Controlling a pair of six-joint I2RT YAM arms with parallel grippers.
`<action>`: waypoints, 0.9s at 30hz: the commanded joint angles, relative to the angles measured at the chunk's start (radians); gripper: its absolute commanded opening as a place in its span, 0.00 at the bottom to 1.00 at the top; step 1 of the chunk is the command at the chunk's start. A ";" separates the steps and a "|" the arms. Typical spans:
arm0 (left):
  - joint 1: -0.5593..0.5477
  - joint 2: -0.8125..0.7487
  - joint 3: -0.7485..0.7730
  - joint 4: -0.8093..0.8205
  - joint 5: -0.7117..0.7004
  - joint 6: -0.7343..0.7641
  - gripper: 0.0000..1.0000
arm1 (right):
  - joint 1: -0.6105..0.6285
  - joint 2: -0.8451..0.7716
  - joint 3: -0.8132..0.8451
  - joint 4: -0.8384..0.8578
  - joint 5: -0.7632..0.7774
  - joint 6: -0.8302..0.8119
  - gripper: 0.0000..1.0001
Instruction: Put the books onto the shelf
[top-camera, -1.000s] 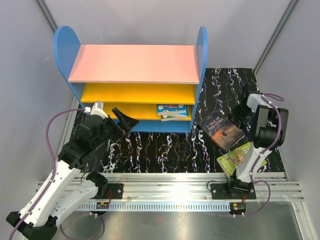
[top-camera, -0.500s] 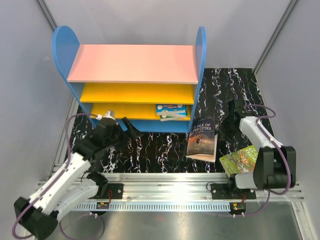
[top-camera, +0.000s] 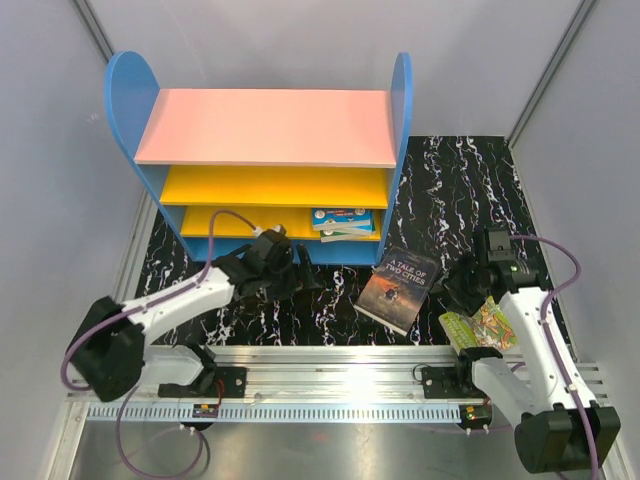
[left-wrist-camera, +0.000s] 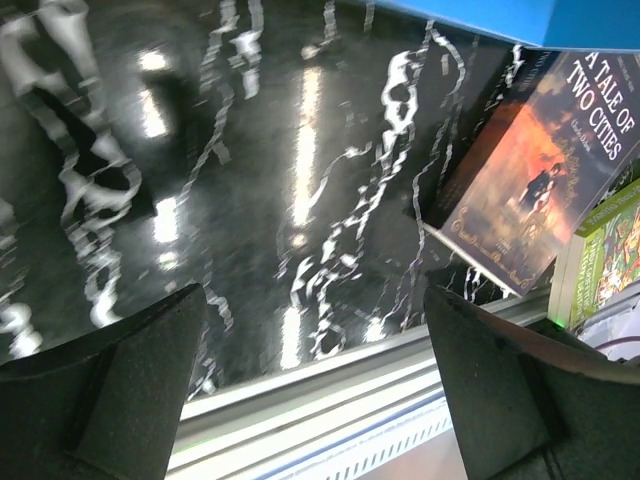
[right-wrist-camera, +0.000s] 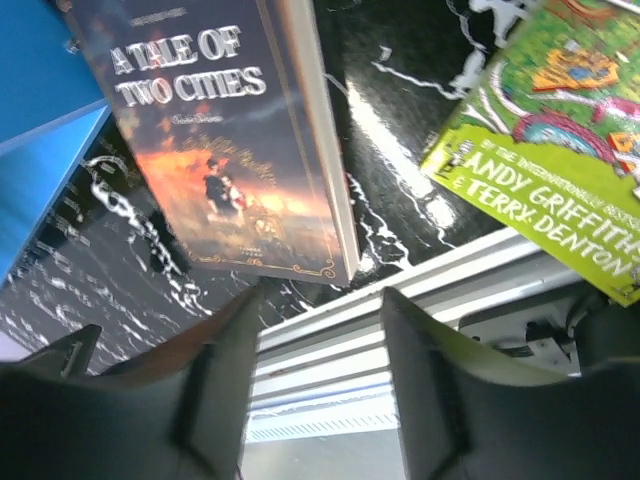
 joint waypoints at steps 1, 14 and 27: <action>-0.033 0.105 0.101 0.160 0.029 0.033 0.93 | 0.004 0.036 0.003 -0.030 0.032 0.018 0.63; -0.153 0.489 0.385 0.173 0.074 0.151 0.92 | 0.006 0.200 -0.254 0.439 -0.127 0.067 0.71; -0.182 0.471 0.298 0.202 0.111 0.131 0.92 | 0.136 0.416 -0.314 0.682 -0.100 0.119 0.55</action>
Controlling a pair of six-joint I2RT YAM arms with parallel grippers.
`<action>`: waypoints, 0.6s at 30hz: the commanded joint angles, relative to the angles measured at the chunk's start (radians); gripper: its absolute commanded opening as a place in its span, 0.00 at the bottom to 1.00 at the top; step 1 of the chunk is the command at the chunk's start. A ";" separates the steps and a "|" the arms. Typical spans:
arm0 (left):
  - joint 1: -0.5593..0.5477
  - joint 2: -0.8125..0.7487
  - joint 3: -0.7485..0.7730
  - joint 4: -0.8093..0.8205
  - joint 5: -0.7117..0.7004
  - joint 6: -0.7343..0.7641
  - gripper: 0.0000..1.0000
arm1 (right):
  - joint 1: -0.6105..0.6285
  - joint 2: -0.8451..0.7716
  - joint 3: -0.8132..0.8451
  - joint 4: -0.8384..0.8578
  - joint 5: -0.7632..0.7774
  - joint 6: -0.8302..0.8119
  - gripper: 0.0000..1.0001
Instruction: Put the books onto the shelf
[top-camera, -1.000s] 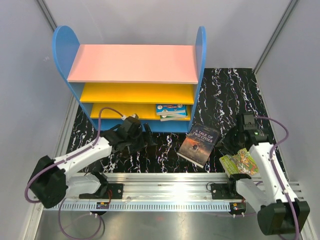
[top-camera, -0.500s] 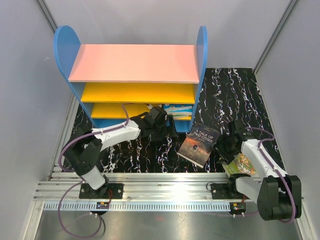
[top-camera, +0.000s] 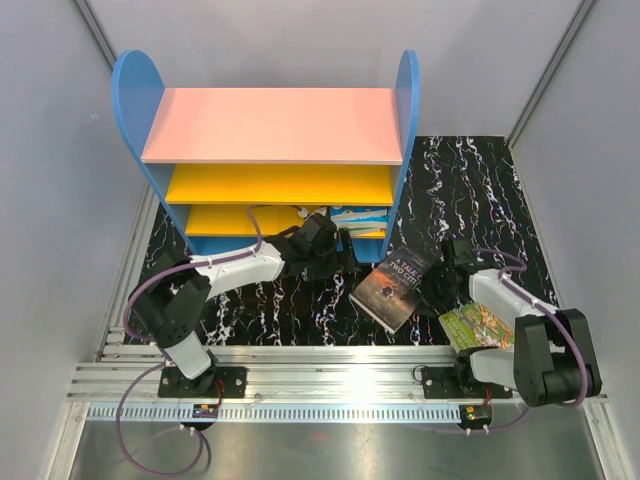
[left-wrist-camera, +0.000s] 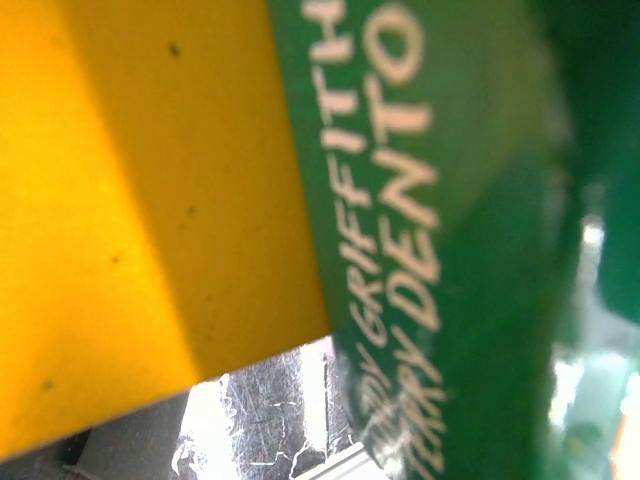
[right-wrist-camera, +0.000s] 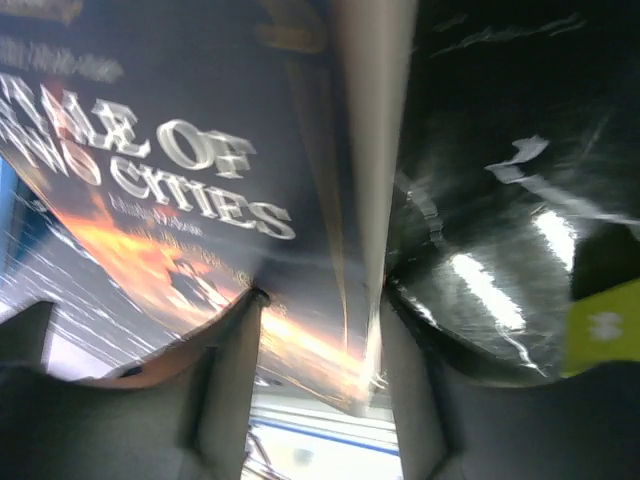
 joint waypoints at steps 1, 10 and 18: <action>-0.063 0.011 -0.017 0.005 0.138 0.087 0.92 | 0.084 0.102 -0.011 0.128 0.075 0.012 0.43; -0.064 -0.021 -0.015 -0.024 0.144 0.095 0.91 | 0.114 0.033 0.032 0.053 0.118 -0.070 0.00; -0.064 -0.105 -0.071 -0.027 0.146 0.075 0.91 | 0.114 -0.276 0.108 -0.218 0.105 -0.123 0.00</action>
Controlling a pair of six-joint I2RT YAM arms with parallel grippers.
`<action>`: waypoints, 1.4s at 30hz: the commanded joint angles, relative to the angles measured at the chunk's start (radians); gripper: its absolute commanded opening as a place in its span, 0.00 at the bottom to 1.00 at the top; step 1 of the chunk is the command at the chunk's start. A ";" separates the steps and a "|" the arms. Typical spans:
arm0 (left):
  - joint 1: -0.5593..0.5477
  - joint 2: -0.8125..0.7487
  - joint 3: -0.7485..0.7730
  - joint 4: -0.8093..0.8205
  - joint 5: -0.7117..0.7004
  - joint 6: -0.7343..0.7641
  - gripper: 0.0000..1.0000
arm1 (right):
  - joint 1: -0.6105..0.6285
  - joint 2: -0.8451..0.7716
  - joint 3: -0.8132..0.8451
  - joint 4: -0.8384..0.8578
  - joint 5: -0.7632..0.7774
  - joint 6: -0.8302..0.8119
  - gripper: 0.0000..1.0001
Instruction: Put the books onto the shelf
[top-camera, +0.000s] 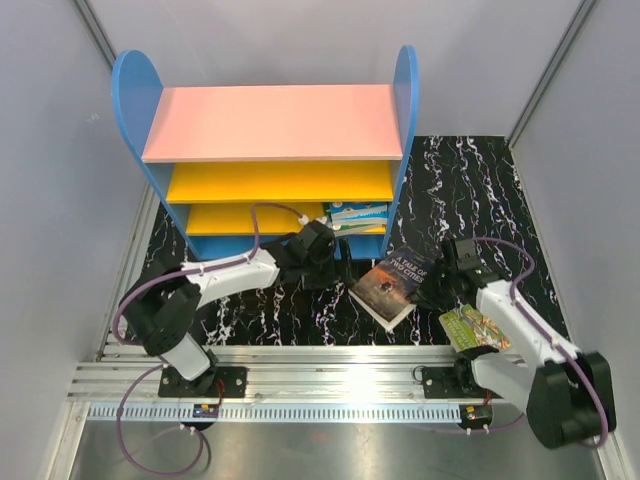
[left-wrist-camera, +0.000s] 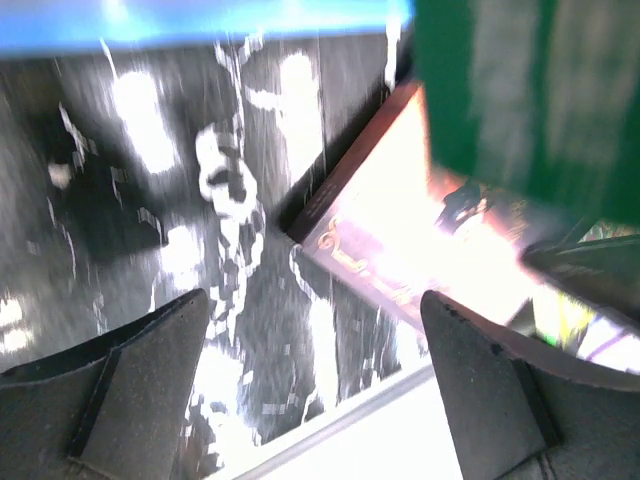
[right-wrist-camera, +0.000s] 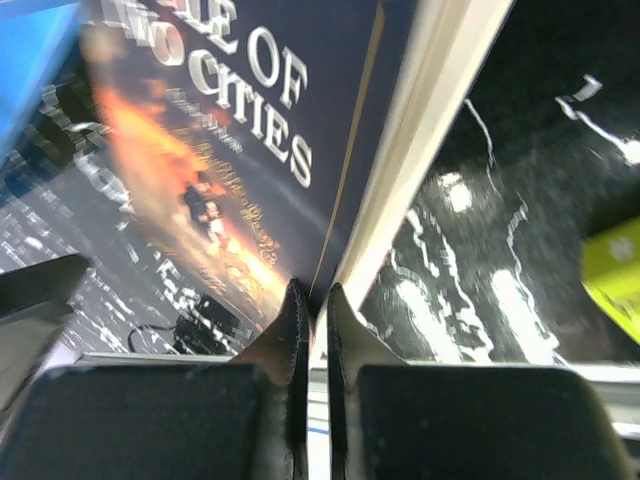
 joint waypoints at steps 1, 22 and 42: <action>-0.049 -0.060 -0.031 0.003 0.105 0.062 0.91 | 0.010 -0.128 0.065 -0.165 0.043 -0.068 0.00; -0.161 -0.388 -0.307 0.380 0.183 -0.059 0.94 | 0.016 -0.389 0.293 -0.479 -0.232 -0.120 0.00; -0.221 -0.204 -0.447 1.076 0.243 -0.377 0.94 | 0.016 -0.388 0.605 -0.298 -0.537 0.098 0.00</action>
